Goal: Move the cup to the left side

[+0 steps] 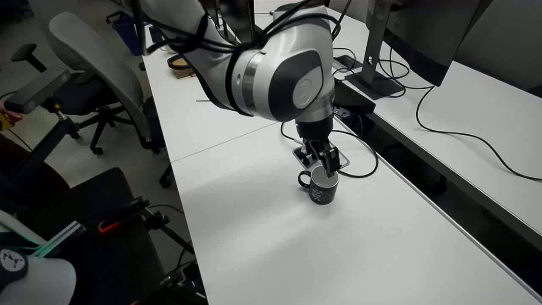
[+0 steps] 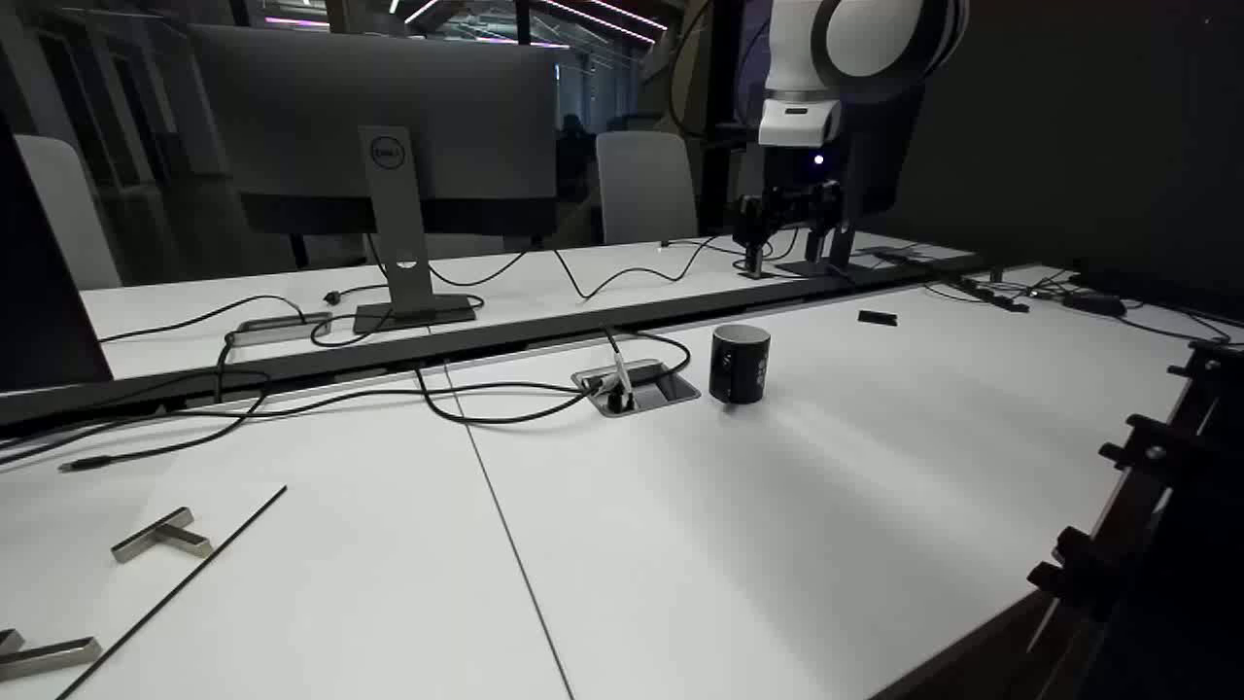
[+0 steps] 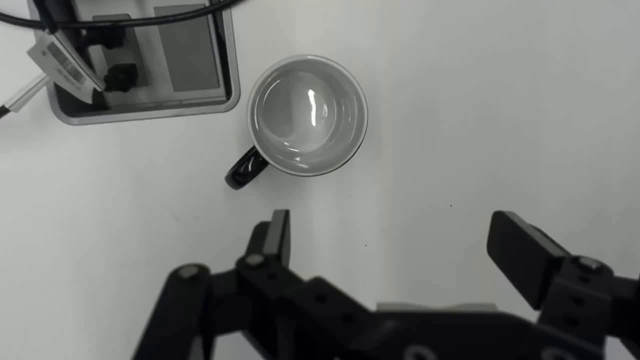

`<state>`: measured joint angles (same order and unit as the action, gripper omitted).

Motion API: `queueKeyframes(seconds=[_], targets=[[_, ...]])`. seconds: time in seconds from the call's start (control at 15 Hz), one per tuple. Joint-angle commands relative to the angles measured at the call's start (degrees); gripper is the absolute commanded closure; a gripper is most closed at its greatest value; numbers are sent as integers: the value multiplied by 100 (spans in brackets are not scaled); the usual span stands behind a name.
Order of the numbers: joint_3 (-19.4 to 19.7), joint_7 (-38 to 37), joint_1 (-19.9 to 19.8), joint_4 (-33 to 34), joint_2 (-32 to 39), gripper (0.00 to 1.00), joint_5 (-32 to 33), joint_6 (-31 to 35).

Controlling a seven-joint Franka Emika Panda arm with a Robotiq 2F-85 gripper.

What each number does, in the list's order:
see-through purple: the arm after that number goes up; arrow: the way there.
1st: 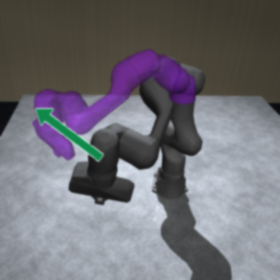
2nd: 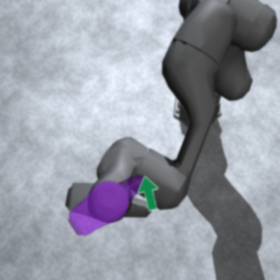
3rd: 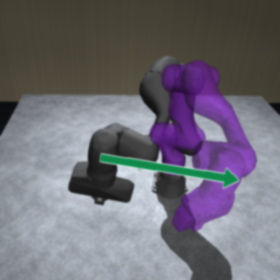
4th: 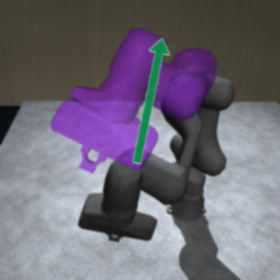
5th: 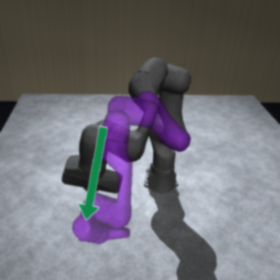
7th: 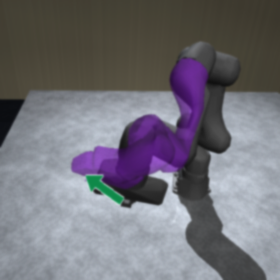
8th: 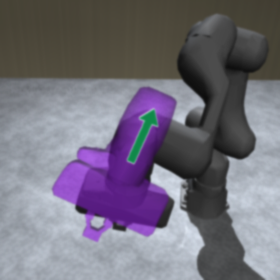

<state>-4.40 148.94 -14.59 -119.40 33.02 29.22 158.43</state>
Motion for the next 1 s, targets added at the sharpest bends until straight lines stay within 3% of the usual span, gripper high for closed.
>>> queueKeyframes(seconds=[0.0,0.93], targets=[[0,0,0,0,0,0,0,0],[-72,0,-55,59,29,0,81,-23]])
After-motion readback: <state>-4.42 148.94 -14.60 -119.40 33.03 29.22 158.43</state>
